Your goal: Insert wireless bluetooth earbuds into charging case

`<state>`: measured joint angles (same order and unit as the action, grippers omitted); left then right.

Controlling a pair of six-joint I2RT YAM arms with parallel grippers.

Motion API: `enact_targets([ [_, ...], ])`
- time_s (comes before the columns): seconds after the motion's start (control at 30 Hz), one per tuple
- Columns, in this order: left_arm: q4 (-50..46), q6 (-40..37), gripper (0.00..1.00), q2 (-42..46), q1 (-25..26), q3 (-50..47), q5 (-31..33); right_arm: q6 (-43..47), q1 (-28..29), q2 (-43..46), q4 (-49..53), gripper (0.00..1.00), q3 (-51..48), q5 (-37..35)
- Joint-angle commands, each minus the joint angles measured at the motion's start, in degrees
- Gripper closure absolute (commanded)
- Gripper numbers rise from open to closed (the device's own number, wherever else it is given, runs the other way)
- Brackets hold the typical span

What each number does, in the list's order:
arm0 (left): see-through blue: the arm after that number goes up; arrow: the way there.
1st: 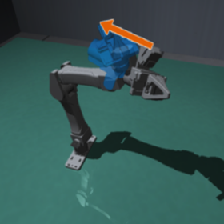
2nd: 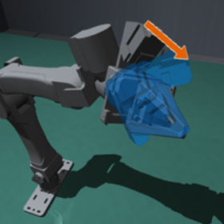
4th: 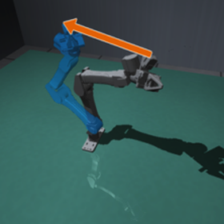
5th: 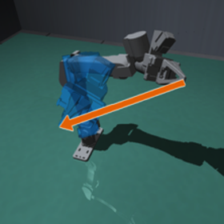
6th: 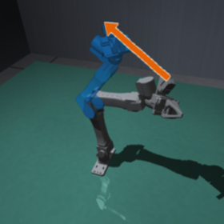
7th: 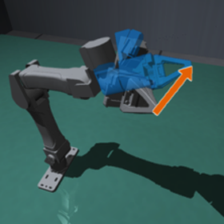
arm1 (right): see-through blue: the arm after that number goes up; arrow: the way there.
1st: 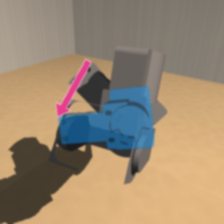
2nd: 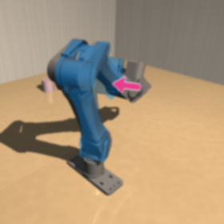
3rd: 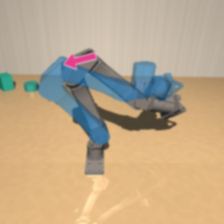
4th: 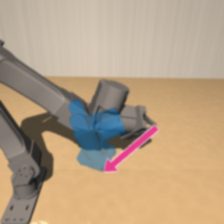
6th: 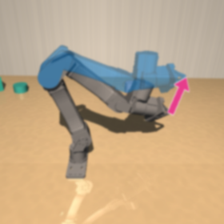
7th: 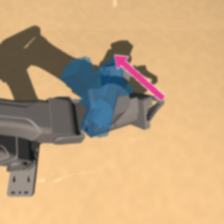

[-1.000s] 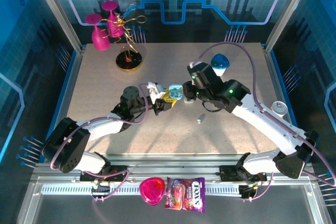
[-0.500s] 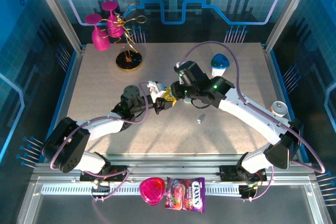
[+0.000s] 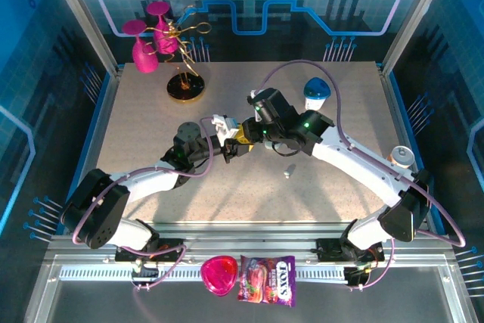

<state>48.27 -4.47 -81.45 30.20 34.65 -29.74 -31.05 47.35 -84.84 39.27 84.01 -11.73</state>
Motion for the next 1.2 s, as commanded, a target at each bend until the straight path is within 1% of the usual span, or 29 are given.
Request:
enact_targets([
  [0.0, 1.86, 0.25, 0.68, 0.87, 0.69, 1.04, -0.22, 0.17, 0.8, -0.94, -0.68, 0.82, -0.2, -1.4],
  [0.4, 2.27, 0.34, 0.68, 0.85, 0.71, 0.68, 0.07, 0.88, 0.69, -0.58, -1.22, 0.82, -1.22, -3.64],
  [0.67, 2.35, 0.6, 0.68, 0.77, 0.73, 0.85, 0.38, 0.63, 0.81, -0.64, -2.58, 0.82, -2.13, -0.04],
  [0.77, 2.46, 0.68, 0.68, 0.86, 0.71, 0.78, 0.42, 0.35, 0.79, -0.17, -2.95, 0.77, -2.44, 1.31],
  [0.83, 2.85, 0.73, 0.68, 0.85, 0.69, 0.53, 0.47, 0.37, 0.76, 0.32, -2.84, 0.69, -2.58, 1.49],
  [0.9, 3.79, 0.95, 0.68, 0.78, 0.7, 0.18, 0.56, 0.28, 0.64, 0.93, -2.79, 0.65, -2.73, 1.21],
  [1.07, 5.28, 1.49, 0.68, 1.09, 0.73, -0.38, 0.44, 0.63, 0.62, 4.21, -2.79, 0.57, -3.62, 0.04],
  [1.17, 4.86, 1.44, 0.68, 2.01, 0.74, -0.38, 0.25, 0.32, -0.12, 8.45, -4.1, 0.54, -6.03, 1.48],
])
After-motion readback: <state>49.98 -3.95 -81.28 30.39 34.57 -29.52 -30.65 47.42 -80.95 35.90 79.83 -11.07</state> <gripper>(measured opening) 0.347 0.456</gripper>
